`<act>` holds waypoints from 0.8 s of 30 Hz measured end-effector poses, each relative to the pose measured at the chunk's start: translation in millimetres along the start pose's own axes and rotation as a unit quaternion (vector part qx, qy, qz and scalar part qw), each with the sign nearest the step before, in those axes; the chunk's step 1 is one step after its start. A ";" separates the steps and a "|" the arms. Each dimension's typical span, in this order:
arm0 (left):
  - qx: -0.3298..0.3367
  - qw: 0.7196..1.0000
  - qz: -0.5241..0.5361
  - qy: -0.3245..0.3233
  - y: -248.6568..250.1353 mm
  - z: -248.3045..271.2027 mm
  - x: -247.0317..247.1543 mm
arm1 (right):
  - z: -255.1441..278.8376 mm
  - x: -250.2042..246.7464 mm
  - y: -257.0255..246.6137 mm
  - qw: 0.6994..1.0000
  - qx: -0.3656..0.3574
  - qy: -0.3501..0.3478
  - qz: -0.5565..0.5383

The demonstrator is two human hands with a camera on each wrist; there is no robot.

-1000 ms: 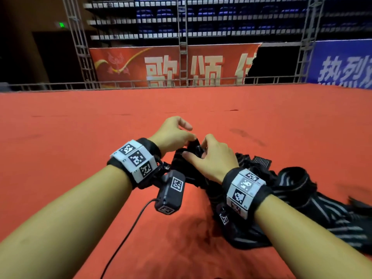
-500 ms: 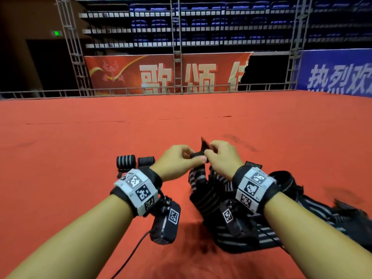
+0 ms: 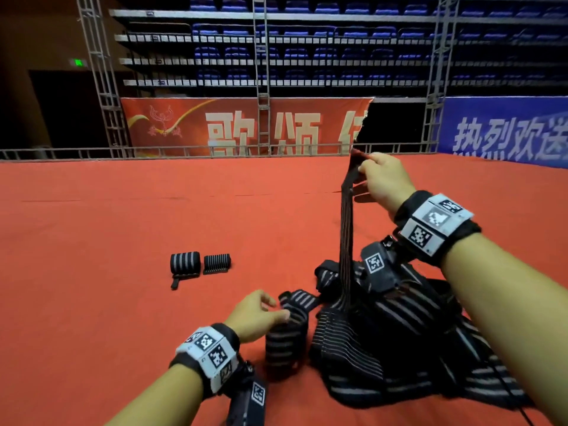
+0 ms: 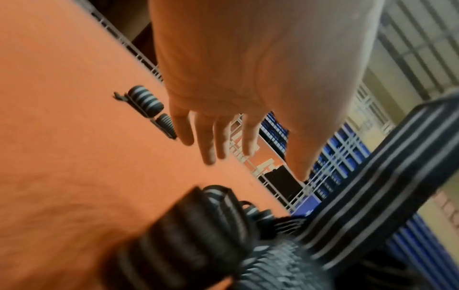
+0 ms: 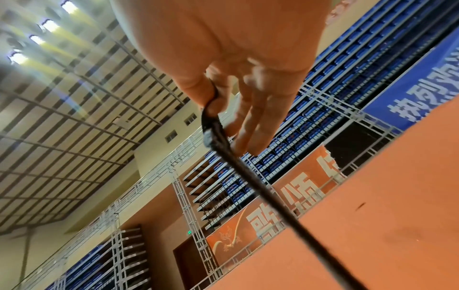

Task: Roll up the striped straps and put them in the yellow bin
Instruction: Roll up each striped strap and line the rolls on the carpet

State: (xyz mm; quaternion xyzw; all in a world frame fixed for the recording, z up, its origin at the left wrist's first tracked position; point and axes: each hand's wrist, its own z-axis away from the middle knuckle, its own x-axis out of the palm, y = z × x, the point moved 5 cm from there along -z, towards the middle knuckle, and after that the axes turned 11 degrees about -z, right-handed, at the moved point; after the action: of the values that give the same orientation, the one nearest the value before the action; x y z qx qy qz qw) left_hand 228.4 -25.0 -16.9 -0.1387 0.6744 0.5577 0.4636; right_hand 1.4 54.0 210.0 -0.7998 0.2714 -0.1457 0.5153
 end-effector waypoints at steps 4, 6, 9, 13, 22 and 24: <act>0.105 0.983 0.129 0.073 65.7 4.2 -47.4 | 19.8 28.4 -17.4 0.995 -0.013 -0.096 -0.001; 0.165 0.973 0.141 0.074 100.2 2.0 -68.5 | 29.3 41.9 -21.3 0.991 -0.016 -0.135 -0.017; 0.218 0.962 0.149 0.071 133.0 -1.5 -85.8 | 38.3 50.3 -28.2 0.987 -0.030 -0.152 -0.048; 0.230 0.957 0.152 0.092 142.8 -4.2 -99.2 | 43.2 40.7 -33.4 0.983 -0.040 -0.149 -0.098; 0.242 0.934 0.155 0.210 142.2 -6.5 -130.3 | 60.2 17.3 48.5 0.990 -0.007 -0.138 0.016; 0.235 0.926 0.173 0.239 145.7 -3.0 -144.6 | 71.0 23.7 95.3 0.966 0.021 -0.191 0.171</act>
State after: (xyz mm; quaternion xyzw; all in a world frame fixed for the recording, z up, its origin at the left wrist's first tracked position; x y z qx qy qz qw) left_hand 201.3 -25.9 186.6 -0.0354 0.8905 0.4050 0.2042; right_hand 29.9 62.4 92.5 -0.7436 0.2975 0.0940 0.5914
